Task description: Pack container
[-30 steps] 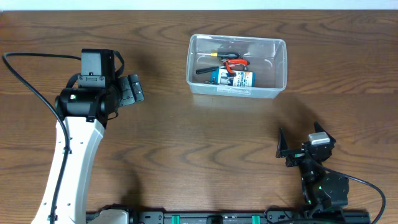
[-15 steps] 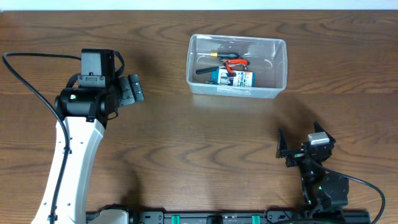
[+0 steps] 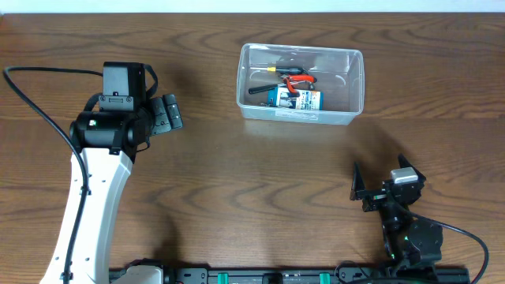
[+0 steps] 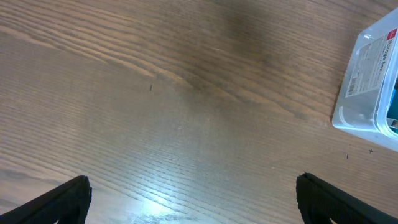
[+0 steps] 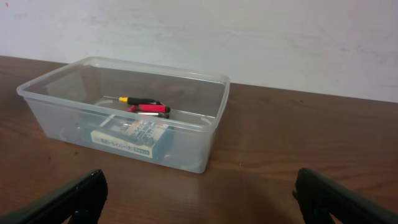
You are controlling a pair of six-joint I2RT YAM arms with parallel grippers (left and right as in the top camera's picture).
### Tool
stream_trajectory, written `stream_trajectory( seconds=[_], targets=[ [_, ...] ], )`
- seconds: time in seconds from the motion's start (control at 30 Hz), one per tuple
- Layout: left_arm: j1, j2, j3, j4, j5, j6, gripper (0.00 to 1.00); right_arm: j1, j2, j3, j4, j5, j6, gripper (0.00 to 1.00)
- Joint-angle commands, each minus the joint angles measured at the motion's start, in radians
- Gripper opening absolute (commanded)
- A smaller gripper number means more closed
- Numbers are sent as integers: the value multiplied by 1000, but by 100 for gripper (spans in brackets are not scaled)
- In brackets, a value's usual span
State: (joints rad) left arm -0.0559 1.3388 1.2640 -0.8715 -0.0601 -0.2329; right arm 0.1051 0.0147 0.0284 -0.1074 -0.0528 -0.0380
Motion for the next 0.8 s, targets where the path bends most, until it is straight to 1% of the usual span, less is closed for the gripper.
stream_trajectory(
  seconds=[0.0,0.07,0.13,0.27,0.53,0.77],
  targets=[
    [5,-11,12,-3,-15,-5,98,-9,-10,-6,3,-4,-16,99],
    [5,-45,11,-1,-27,11,98,-9,-10,-6,3,-4,-16,99],
    [5,-91,11,2,-71,34,98,-9,-10,-6,3,-4,-16,99],
    [5,-228,11,1,-91,45,98,-9,-10,-6,3,-4,-16,99],
    [5,-594,10,5,-96,56,98,-9,-10,-6,3,-4,-16,99],
    [5,-855,4,-4,-110,57,98,-9,-10,-6,3,-4,-16,99]
  ],
)
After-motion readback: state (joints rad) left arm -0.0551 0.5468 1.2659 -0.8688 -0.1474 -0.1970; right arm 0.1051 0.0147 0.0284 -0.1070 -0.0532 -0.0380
